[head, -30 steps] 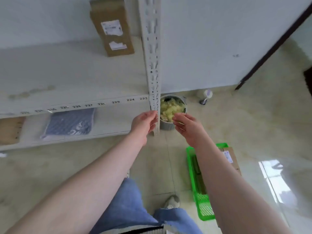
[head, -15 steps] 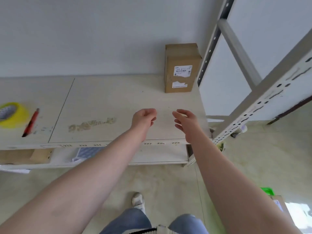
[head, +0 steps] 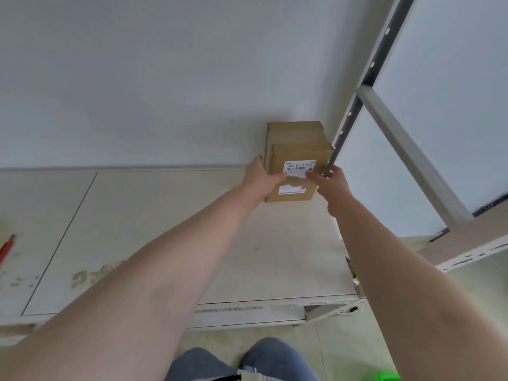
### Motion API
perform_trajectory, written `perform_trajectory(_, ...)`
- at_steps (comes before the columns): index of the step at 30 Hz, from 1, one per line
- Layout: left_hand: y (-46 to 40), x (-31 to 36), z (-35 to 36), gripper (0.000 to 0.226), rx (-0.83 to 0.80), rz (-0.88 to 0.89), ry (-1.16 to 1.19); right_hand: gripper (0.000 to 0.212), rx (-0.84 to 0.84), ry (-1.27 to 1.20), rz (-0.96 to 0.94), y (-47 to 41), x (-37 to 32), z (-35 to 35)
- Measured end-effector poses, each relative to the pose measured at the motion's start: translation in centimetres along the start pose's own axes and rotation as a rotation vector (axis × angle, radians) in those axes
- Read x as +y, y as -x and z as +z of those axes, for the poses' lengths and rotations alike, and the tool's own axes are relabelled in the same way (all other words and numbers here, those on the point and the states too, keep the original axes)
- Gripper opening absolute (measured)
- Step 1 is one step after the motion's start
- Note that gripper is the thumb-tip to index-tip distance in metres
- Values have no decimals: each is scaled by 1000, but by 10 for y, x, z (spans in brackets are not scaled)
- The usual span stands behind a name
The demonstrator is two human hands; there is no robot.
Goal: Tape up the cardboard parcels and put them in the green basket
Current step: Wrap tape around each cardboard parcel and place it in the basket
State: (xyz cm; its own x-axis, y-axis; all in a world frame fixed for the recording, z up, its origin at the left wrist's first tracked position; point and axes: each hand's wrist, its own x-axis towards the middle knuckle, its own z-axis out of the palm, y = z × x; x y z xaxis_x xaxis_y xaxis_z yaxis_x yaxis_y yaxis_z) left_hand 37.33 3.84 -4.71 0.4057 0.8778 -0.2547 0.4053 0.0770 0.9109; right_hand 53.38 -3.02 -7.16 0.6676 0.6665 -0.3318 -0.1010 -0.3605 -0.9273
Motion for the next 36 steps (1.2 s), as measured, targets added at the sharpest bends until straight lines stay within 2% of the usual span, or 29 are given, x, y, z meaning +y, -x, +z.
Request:
perform_trajectory(4, -14, 1, 3, 83, -118, -3, -67, 40, -34, 87, -56, -5, 1, 9)
perform_trajectory(7, -9, -6, -8, 99, -20, 99, -134, 37, 43, 65, -110, 10, -3, 19)
perform_trajectory(10, 3, -13, -43, 104, 64, 235, 3, 26, 5, 77, -206, 34, -14, 44)
perform_trajectory(12, 12, -18, -70, 96, 188, 244, 36, 32, -12, 98, -260, 58, -28, 72)
perform_trajectory(15, 28, -27, -108, 82, 427, 118, 58, 37, -44, 132, -305, 89, -48, 113)
perform_trajectory(19, 54, -48, -164, 62, 445, -31, 380, 36, -108, 128, -359, 120, -68, 147)
perform_trajectory(21, 70, -59, -206, 56, 386, -54, 493, 52, -113, 144, -283, 134, -73, 161)
perform_trajectory(23, 90, -73, -252, 57, 260, -63, 597, 73, -238, 148, -107, 156, -76, 180)
perform_trajectory(24, 100, -81, -276, 59, 179, -73, 653, 78, -371, 123, -30, 170, -76, 192)
perform_trajectory(26, 119, -101, -321, 62, 58, -81, 698, 71, -675, -45, 67, 199, -69, 224)
perform_trajectory(28, 139, -117, -361, 65, 44, -103, 639, 54, -812, -204, 107, 236, -63, 266)
perform_trajectory(33, 181, -144, -448, 51, 328, -68, 361, 46, -641, -260, 87, 324, -51, 375)
perform_trajectory(34, 191, -144, -461, 47, 312, -50, 390, 42, -604, -234, 57, 341, -49, 393)
perform_trajectory(36, 211, -142, -477, 53, 245, -51, 449, 33, -542, -175, -24, 373, -48, 425)
